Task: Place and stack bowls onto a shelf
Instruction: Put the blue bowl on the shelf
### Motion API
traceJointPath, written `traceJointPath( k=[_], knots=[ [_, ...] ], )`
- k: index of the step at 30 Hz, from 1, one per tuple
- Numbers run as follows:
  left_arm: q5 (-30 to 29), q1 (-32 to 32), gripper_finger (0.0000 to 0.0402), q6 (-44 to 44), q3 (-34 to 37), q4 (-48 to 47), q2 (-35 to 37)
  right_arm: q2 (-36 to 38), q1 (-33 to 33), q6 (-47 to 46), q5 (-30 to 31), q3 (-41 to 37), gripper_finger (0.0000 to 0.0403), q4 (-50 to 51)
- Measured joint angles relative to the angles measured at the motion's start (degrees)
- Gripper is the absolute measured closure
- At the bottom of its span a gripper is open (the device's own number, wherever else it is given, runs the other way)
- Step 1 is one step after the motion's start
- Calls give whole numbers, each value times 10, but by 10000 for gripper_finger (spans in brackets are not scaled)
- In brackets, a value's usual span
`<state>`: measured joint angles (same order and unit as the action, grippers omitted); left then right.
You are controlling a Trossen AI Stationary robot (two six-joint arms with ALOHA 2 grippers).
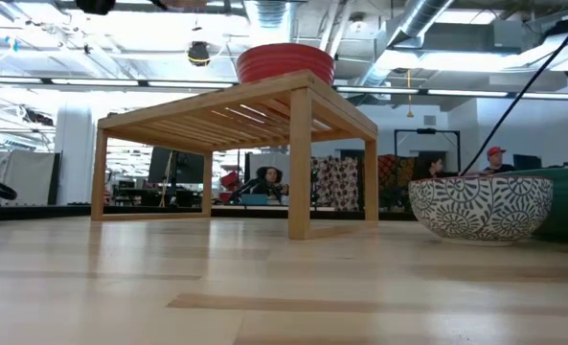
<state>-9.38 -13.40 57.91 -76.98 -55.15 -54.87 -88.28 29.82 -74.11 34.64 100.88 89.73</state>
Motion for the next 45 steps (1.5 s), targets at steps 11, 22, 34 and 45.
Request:
traceJointPath(
  k=[11,22,34,45],
  knots=[
    [118,-237,400,-218,-110,-170,-187,-30,5,4,-19,-3,218,-5],
    [128,-270,397,-261,-111,-158,-296,-29,5,3,-18,-3,218,-24],
    [98,-282,396,-278,-109,-132,-306,-29,5,-9,-18,-3,220,-35],
    [112,-281,395,-277,-83,-126,-306,-29,5,-9,-18,-3,220,-49]
  ],
)
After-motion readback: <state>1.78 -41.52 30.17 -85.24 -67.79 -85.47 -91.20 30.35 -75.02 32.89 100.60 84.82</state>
